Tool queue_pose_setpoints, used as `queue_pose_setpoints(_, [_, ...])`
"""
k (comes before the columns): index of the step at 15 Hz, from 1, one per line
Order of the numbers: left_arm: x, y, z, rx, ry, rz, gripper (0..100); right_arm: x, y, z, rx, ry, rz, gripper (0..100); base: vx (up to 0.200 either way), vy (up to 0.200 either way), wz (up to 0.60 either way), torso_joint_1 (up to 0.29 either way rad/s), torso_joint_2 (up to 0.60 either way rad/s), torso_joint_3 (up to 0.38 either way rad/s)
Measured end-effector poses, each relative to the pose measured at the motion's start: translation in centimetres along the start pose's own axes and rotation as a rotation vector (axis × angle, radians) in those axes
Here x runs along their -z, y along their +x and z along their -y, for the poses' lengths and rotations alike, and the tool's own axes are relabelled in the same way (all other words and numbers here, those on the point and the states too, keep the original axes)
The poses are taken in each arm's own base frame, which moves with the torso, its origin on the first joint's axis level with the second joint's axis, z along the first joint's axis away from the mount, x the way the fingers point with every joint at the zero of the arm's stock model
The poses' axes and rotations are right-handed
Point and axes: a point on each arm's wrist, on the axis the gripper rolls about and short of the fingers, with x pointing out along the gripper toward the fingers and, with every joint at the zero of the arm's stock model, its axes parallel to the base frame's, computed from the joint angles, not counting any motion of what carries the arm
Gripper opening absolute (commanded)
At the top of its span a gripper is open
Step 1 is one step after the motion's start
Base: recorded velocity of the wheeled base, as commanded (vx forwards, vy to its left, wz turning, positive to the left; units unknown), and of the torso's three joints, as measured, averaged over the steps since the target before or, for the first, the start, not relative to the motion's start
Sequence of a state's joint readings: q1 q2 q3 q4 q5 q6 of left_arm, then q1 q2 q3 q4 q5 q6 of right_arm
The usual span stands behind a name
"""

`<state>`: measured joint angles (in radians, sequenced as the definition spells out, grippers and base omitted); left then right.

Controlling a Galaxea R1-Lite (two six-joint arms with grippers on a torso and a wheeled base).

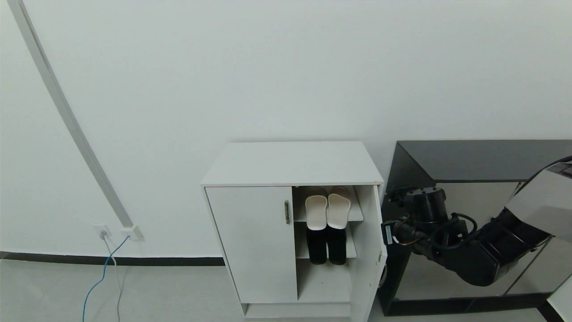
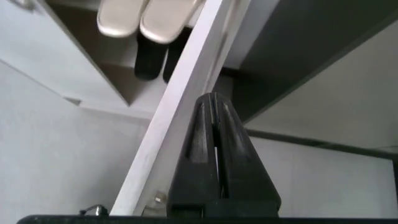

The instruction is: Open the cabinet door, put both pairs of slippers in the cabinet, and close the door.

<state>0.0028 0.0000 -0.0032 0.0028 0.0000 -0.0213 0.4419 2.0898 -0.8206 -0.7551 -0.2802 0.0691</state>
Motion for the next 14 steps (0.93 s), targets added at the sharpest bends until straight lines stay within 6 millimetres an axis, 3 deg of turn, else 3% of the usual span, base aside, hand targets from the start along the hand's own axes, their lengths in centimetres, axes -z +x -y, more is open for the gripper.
queue_pose_setpoints(5, [0.0,0.0,0.0,-0.001,-0.001,0.000,0,-0.1,-0.3,-3.0,-0.109,0.078,0.020,0,0.000,0.000,0.00,0.000,0.00,0.000])
queue_pose_setpoints(11, [0.0,0.0,0.0,-0.001,0.000,0.000,0,0.2,-1.2,-3.7,-0.245,0.107,0.143,0,0.000,0.000,0.00,0.000,0.00,0.000])
queue_pose_setpoints(14, [0.0,0.0,0.0,0.000,0.000,0.000,0,1.8,-2.3,-4.5,-0.300,0.092,0.181,0,0.200,0.000,0.00,0.002,0.00,0.002])
